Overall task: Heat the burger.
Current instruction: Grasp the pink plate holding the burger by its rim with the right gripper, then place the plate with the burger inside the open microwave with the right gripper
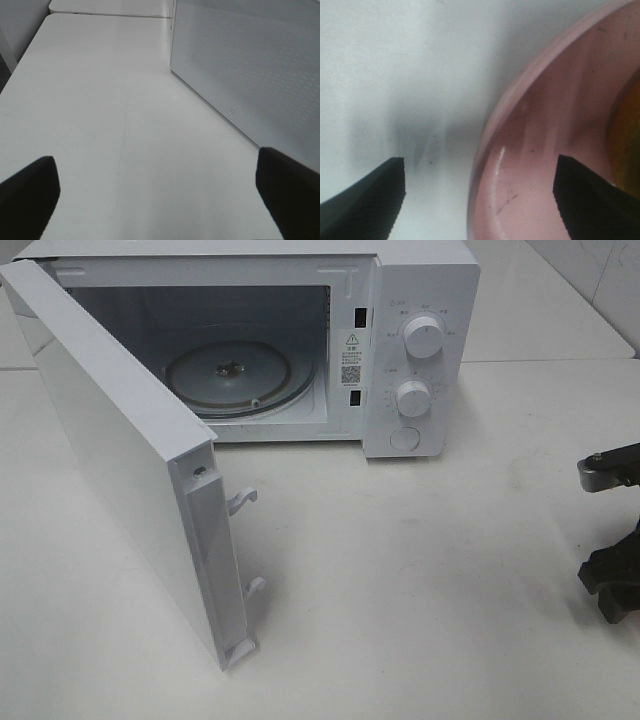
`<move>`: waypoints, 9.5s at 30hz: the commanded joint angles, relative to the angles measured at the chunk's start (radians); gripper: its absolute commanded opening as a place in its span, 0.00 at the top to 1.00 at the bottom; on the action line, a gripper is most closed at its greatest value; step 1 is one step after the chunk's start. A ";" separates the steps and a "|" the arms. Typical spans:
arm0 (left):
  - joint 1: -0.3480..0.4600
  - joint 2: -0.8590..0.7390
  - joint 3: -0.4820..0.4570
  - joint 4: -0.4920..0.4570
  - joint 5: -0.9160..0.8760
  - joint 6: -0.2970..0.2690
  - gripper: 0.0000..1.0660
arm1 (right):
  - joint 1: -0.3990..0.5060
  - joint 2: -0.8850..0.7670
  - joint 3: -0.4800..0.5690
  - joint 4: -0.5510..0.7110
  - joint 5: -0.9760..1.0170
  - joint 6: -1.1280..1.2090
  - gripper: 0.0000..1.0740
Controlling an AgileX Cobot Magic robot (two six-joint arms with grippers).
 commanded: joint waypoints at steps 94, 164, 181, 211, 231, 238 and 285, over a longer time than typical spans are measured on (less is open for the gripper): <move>-0.001 -0.017 0.004 -0.005 -0.014 0.000 0.06 | 0.687 -0.227 0.006 -0.401 0.452 0.453 1.00; -0.001 -0.017 0.004 -0.005 -0.014 0.000 0.06 | 1.007 -0.226 0.005 -0.497 0.050 -0.358 1.00; -0.001 -0.017 0.004 -0.005 -0.014 0.000 0.06 | 0.816 -0.226 0.005 -0.323 -0.156 -0.808 1.00; -0.001 -0.017 0.004 -0.005 -0.014 0.000 0.06 | 0.599 -0.226 -0.125 0.183 -0.139 -1.575 1.00; -0.001 -0.017 0.004 -0.005 -0.014 0.000 0.06 | 0.602 -0.200 -0.154 0.307 -0.203 -1.649 1.00; -0.001 -0.017 0.004 -0.005 -0.014 0.000 0.06 | 0.602 -0.156 -0.199 0.310 -0.217 -1.649 1.00; -0.001 -0.017 0.004 -0.005 -0.014 0.000 0.06 | 0.648 0.253 -0.730 0.253 -0.049 -1.521 1.00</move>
